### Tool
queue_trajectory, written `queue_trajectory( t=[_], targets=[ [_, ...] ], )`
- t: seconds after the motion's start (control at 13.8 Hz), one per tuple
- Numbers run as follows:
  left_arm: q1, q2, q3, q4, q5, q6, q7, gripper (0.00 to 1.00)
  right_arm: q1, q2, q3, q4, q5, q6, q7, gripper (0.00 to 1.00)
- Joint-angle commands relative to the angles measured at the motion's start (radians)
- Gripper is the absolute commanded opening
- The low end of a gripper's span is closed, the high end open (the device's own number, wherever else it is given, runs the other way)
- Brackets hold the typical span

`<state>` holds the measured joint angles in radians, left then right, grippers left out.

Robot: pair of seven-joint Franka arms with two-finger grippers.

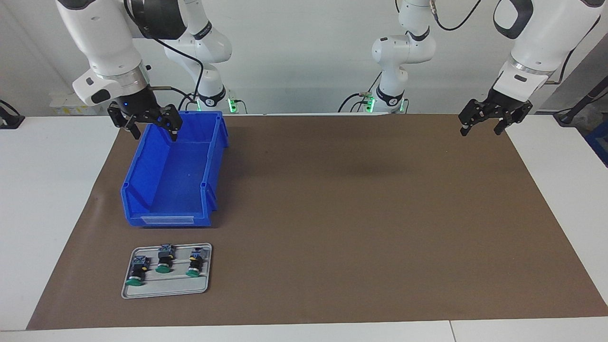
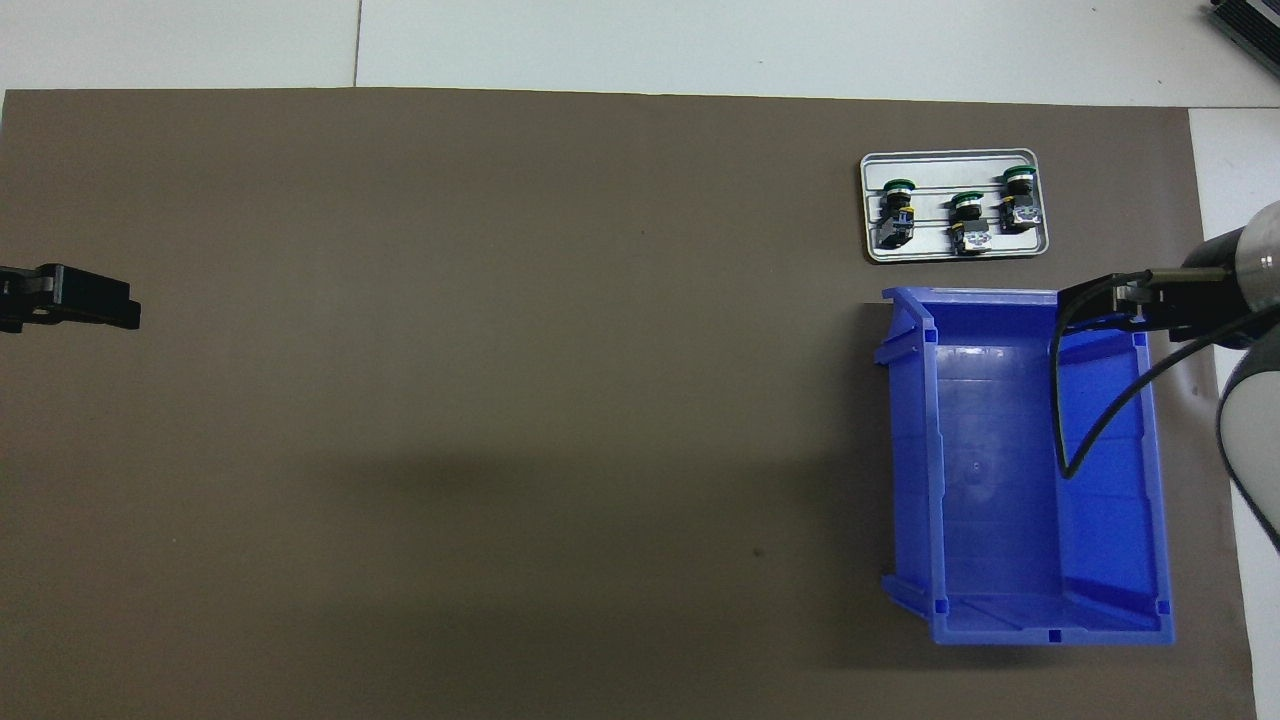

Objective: Place and press button with both arms

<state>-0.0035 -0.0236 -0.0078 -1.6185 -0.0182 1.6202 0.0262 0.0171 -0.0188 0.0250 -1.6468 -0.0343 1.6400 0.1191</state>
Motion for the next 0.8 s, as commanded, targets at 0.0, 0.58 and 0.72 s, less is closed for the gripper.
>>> queue_trajectory(
  t=[0.0, 0.58, 0.72],
  targets=[
    [0.022, -0.019, -0.015, -0.017, 0.017, -0.017, -0.003, 1.00, -0.005, -0.015, -0.008, -0.014, 0.027, -0.002, -0.027, 0.98],
    [0.022, -0.019, -0.015, -0.018, 0.017, -0.016, -0.005, 1.00, -0.017, -0.009, -0.011, -0.019, 0.025, 0.041, -0.045, 0.99],
    [0.022, -0.019, -0.015, -0.018, 0.017, -0.017, -0.005, 1.00, -0.032, 0.011, -0.010, -0.019, 0.025, 0.079, -0.045, 0.99]
  ],
)
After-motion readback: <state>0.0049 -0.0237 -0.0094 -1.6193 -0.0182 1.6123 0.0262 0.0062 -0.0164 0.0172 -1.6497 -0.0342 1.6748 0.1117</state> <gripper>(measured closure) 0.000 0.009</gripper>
